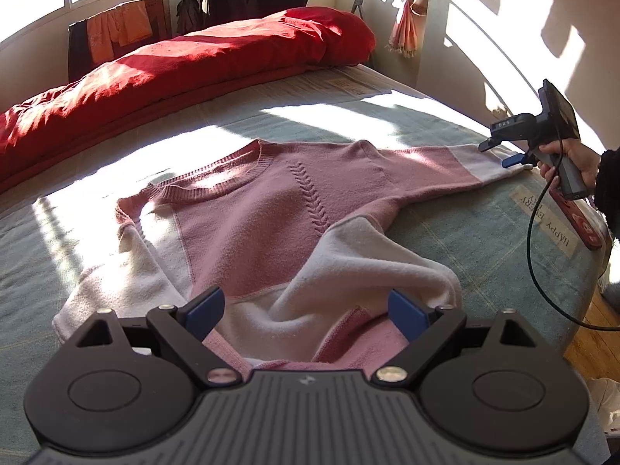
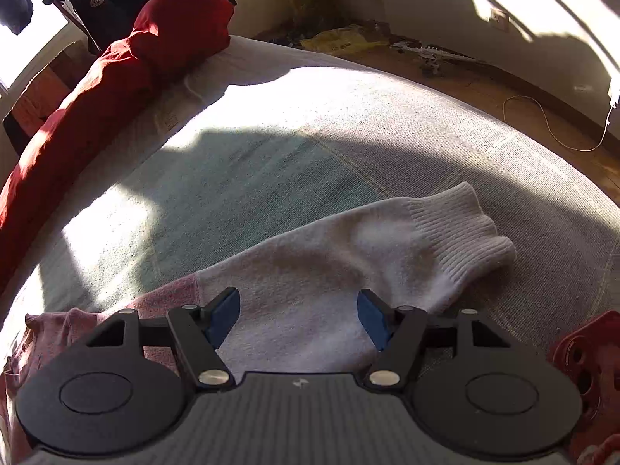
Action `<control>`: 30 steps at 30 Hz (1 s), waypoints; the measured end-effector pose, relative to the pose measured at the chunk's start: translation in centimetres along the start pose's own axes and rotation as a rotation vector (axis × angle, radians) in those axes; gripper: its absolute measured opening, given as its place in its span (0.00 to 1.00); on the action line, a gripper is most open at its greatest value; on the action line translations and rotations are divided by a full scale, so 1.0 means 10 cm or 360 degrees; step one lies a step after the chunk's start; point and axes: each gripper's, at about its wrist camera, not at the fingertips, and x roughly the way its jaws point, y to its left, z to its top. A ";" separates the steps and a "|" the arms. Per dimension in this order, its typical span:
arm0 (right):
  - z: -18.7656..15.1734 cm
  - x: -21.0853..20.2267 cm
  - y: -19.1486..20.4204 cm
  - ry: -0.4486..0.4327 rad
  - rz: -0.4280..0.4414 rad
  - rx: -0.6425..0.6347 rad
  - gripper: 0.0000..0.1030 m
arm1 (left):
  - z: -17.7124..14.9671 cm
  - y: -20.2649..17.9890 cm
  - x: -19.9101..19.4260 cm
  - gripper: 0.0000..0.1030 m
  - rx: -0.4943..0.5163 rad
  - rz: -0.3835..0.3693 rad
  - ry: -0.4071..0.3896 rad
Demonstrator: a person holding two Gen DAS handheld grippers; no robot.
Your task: Fold clothes
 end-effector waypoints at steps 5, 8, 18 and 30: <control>-0.27 -0.32 0.74 0.0094 0.0191 -0.0297 0.74 | -0.02 0.07 -0.22 0.88 -0.0012 0.0008 -0.0039; -0.49 -0.61 1.32 0.0136 0.0363 -0.0482 0.80 | -0.08 0.10 -0.38 0.86 -0.0002 0.0047 -0.0058; -1.88 -1.08 2.81 0.0246 0.0557 -0.1145 0.92 | -0.43 0.29 -0.87 0.78 -0.0070 0.0121 -0.0071; -2.50 -0.53 2.69 0.0355 0.0299 -0.1103 0.97 | -0.80 0.23 -0.81 0.46 0.0026 0.0073 0.0020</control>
